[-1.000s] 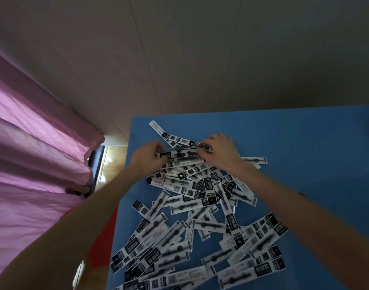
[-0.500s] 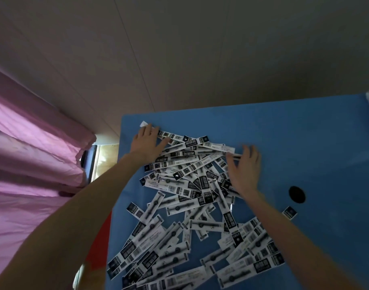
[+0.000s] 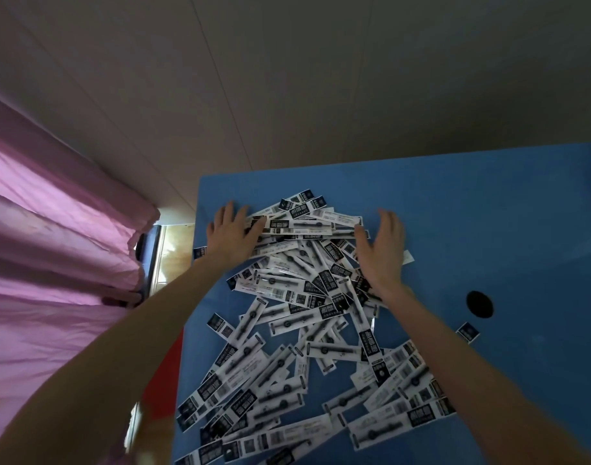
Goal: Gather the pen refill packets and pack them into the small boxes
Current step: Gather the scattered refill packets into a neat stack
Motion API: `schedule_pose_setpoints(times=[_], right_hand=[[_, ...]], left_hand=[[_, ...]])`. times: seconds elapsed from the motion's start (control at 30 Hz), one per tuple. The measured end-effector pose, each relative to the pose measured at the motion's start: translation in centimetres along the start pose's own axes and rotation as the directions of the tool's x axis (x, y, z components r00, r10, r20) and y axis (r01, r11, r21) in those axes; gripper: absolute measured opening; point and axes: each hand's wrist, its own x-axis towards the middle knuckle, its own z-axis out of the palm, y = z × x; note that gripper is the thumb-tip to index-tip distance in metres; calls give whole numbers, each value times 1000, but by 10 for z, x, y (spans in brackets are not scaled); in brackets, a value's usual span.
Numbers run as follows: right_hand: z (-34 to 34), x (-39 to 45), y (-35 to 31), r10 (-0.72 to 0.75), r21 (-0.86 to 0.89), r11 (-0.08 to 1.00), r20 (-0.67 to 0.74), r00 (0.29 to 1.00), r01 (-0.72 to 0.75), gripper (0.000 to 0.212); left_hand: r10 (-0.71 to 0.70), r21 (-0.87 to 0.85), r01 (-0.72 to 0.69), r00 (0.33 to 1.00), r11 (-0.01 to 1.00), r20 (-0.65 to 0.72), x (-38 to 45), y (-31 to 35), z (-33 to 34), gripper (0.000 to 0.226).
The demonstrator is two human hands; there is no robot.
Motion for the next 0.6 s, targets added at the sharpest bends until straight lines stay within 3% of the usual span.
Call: schedule_pose_setpoints(times=[0.2, 0.37, 0.5, 0.6], right_hand=[[25, -8, -22, -52, -68, 996, 176, 983, 65, 84], [28, -9, -34, -116, 23, 993, 291, 950, 114, 76], [7, -10, -22, -123, 72, 991, 122, 985, 115, 62], [-7, -15, -2, -4, 1, 1000, -24, 1000, 4, 64]], left_hand=[[-2, -172, -15, 995, 985, -98, -24, 23, 31, 105], [75, -461, -117, 991, 880, -108, -29, 47, 33, 104], [38, -479, -153, 970, 865, -242, -31, 34, 27, 93], [-71, -363, -37, 957, 931, -282, -36, 11, 30, 87]])
